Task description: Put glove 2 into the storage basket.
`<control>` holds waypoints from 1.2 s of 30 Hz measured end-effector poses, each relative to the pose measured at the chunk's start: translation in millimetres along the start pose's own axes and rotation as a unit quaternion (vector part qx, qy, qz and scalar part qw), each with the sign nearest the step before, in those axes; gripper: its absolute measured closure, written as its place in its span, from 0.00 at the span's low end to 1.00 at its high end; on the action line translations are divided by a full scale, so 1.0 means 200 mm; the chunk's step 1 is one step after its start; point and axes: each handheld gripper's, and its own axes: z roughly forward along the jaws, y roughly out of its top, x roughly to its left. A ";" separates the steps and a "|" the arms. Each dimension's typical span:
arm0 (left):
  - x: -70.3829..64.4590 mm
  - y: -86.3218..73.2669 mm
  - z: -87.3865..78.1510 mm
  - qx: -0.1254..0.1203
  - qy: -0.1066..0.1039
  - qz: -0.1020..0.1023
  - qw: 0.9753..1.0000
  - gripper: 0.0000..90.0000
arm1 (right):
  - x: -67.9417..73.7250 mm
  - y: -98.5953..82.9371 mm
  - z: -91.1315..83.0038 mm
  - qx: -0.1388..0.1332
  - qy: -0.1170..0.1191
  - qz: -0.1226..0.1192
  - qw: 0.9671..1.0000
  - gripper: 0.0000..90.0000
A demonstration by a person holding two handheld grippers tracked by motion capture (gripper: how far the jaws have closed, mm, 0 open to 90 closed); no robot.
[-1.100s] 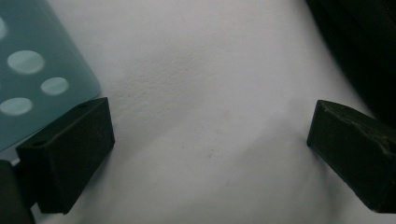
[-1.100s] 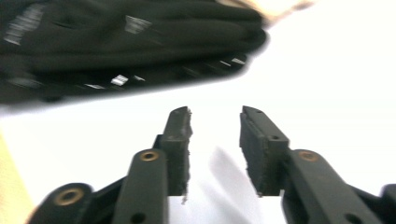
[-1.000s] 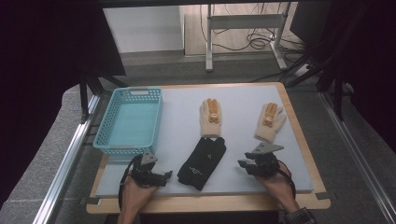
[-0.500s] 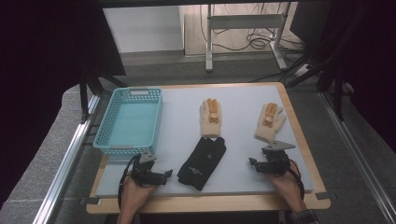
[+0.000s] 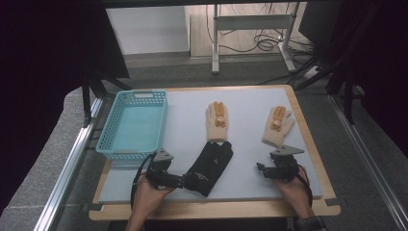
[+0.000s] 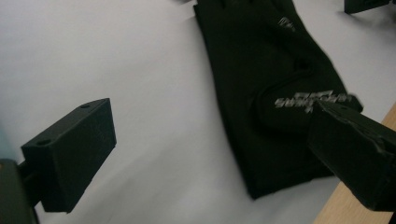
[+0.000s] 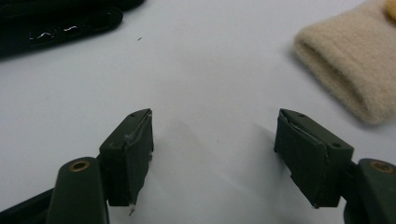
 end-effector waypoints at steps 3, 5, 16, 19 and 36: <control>-0.05 0.06 0.04 0.011 0.003 0.011 1.000 0.01 | 0.00 0.00 0.00 0.000 -0.001 0.000 1.000 0.31; -0.07 0.09 0.07 0.019 0.000 0.016 1.000 0.00 | 0.00 0.00 0.00 0.000 -0.001 0.000 1.000 0.31; -0.14 0.19 0.29 0.070 0.014 0.021 0.997 0.00 | 0.00 0.00 0.00 0.000 -0.001 0.000 1.000 0.31; -0.16 0.19 0.32 0.078 0.007 0.020 0.997 0.00 | 0.00 0.00 0.00 0.000 -0.001 0.000 1.000 0.30; -0.32 0.14 0.40 0.118 0.055 0.060 0.990 0.06 | 0.00 0.00 0.00 0.000 0.000 -0.001 1.000 0.30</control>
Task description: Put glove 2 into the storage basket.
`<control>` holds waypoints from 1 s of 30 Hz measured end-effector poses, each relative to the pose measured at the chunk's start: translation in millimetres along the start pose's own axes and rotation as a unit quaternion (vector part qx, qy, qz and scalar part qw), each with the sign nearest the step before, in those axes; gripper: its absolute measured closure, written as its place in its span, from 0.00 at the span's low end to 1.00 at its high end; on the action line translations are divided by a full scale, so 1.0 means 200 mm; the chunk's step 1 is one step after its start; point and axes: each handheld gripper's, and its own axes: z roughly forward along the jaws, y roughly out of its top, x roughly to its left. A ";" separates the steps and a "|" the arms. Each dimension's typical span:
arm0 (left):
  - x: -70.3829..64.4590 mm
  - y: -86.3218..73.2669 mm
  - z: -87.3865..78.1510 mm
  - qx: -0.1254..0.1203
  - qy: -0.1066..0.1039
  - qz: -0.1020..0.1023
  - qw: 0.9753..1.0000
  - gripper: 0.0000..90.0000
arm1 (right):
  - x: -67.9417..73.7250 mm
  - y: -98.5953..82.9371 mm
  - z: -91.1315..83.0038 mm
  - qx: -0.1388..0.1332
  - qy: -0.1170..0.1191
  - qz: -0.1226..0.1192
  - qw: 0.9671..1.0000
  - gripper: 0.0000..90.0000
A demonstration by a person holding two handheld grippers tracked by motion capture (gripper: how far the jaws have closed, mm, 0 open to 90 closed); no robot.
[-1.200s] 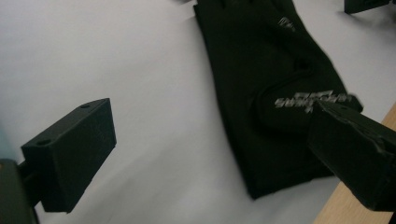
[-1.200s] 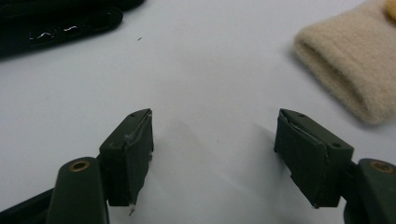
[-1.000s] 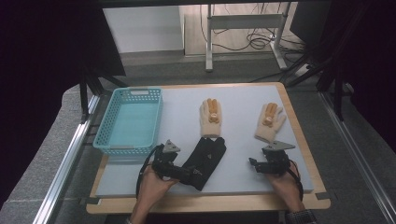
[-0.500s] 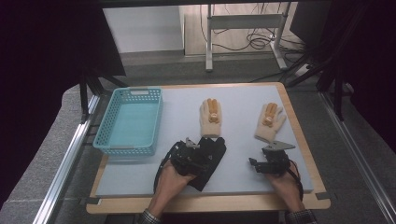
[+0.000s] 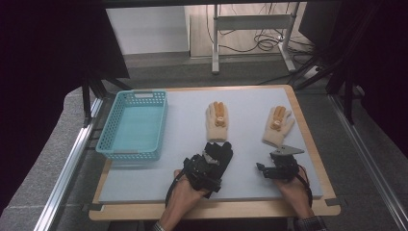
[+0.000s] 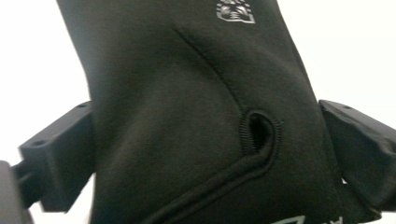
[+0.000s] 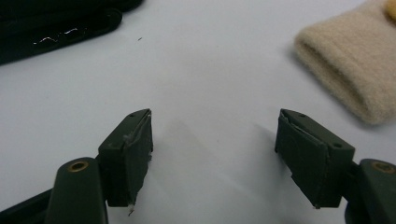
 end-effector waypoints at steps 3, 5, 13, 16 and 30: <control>0.05 0.00 -0.03 0.002 -0.004 0.001 1.000 0.22 | 0.00 0.00 0.00 0.000 0.000 0.000 1.000 0.30; 0.11 0.00 -0.05 0.001 -0.014 -0.005 1.000 0.41 | 0.00 0.00 0.00 0.000 0.000 0.000 1.000 0.30; 0.13 0.00 -0.08 -0.001 -0.004 0.012 1.000 0.69 | 0.00 0.00 0.00 0.000 0.001 0.000 1.000 0.30; 0.15 0.01 -0.11 -0.009 -0.014 0.005 1.000 0.71 | 0.00 0.00 0.00 0.000 0.001 -0.001 1.000 0.29; 0.34 0.16 -0.32 -0.044 0.019 -0.012 0.999 0.70 | 0.00 0.00 0.00 0.000 0.002 -0.001 1.000 0.29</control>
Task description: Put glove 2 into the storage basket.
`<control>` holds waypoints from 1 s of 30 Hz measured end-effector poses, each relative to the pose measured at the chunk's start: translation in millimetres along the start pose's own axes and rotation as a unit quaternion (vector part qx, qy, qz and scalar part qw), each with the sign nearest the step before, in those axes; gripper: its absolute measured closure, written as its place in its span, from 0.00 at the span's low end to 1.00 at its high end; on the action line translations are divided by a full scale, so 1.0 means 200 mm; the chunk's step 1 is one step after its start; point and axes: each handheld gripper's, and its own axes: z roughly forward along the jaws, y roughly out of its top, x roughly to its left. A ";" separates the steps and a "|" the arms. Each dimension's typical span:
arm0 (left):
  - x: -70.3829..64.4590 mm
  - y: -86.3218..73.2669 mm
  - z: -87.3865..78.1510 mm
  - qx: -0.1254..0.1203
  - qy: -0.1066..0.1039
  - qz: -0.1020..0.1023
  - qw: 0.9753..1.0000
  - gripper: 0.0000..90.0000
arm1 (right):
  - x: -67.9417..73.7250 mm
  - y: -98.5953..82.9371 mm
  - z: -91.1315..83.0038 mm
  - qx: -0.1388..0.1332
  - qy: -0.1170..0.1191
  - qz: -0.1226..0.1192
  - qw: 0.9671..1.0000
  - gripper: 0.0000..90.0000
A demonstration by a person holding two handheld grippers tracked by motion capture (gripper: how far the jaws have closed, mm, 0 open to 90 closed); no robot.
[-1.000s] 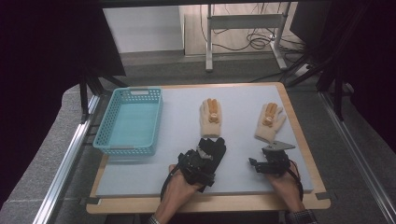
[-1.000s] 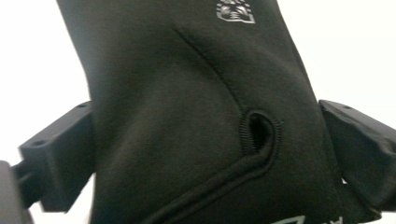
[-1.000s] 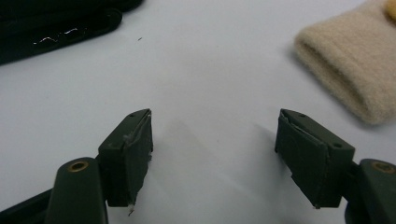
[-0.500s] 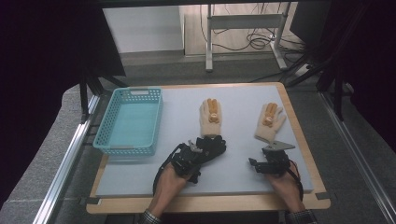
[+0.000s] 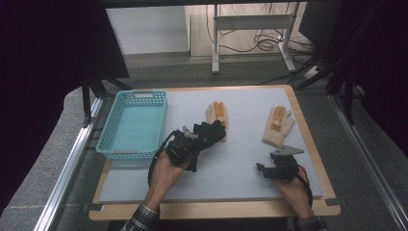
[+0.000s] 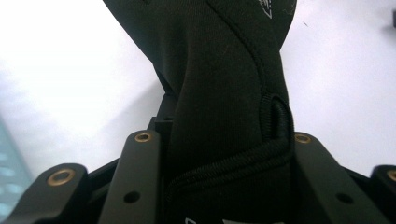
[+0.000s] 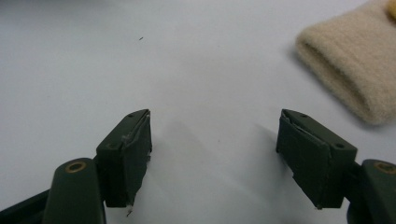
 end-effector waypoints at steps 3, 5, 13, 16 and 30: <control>0.05 0.03 -0.03 -0.003 0.010 -0.005 1.000 0.70 | 0.00 0.00 0.00 0.000 0.000 -0.001 1.000 0.29; 0.08 0.04 -0.05 -0.005 0.017 -0.010 1.000 0.70 | 0.00 0.00 0.00 0.000 0.001 0.000 1.000 0.29; 0.25 0.08 -0.15 -0.010 0.053 -0.030 0.998 0.69 | 0.00 0.00 0.00 0.000 0.001 0.000 1.000 0.29; 0.32 0.09 -0.18 -0.009 0.070 -0.042 0.997 0.69 | 0.00 0.00 0.00 0.000 0.001 0.000 1.000 0.29; 0.78 -0.03 -0.24 0.022 0.154 -0.131 0.979 0.68 | 0.00 0.00 0.00 0.001 0.001 0.000 1.000 0.29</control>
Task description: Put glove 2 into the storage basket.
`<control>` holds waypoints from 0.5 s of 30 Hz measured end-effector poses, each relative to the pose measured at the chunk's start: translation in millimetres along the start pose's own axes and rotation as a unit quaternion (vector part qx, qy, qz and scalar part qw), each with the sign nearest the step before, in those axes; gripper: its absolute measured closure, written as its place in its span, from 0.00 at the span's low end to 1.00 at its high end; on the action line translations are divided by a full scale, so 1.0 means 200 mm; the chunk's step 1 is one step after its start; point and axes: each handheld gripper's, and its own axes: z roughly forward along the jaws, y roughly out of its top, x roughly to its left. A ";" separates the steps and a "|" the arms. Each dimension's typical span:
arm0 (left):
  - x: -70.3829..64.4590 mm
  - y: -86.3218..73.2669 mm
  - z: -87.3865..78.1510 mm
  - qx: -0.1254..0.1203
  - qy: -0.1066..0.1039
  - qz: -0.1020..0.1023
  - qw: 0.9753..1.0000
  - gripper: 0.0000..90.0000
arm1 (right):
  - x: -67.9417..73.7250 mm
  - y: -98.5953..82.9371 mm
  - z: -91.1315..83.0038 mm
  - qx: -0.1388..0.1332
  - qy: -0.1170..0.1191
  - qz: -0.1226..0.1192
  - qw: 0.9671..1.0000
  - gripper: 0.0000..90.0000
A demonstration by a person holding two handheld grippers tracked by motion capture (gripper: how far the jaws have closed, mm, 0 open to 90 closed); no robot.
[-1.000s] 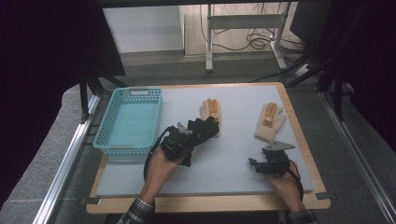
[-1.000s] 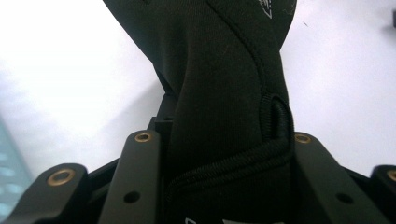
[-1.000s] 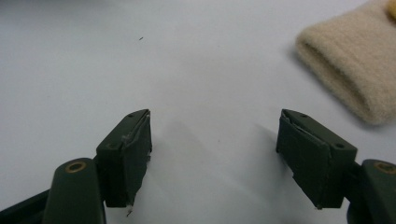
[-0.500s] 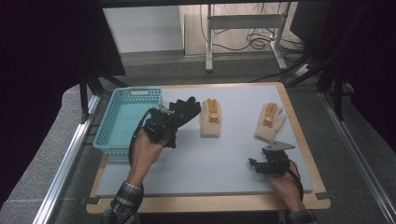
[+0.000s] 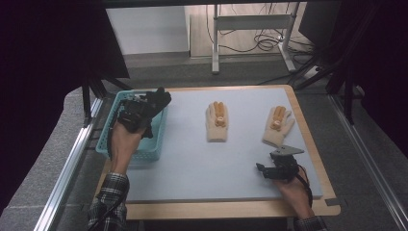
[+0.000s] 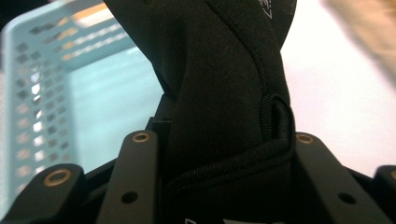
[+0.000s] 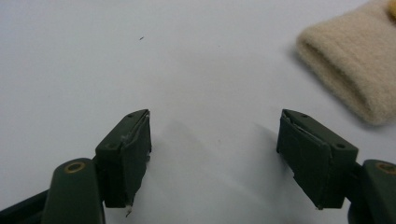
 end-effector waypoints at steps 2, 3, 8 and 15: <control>0.06 -0.01 0.04 0.013 0.012 -0.013 1.000 0.68 | 0.00 0.00 0.00 0.000 0.000 0.000 1.000 0.29; 0.09 -0.02 0.06 0.019 0.018 -0.020 0.999 0.68 | 0.00 0.00 0.00 0.000 0.000 0.000 1.000 0.29; 0.20 -0.04 0.18 0.053 0.037 -0.036 0.997 0.68 | 0.00 0.00 0.00 -0.001 0.001 0.000 1.000 0.29; 0.28 -0.04 0.34 0.097 0.053 -0.049 0.993 0.67 | 0.00 0.00 0.00 -0.001 0.001 0.000 1.000 0.29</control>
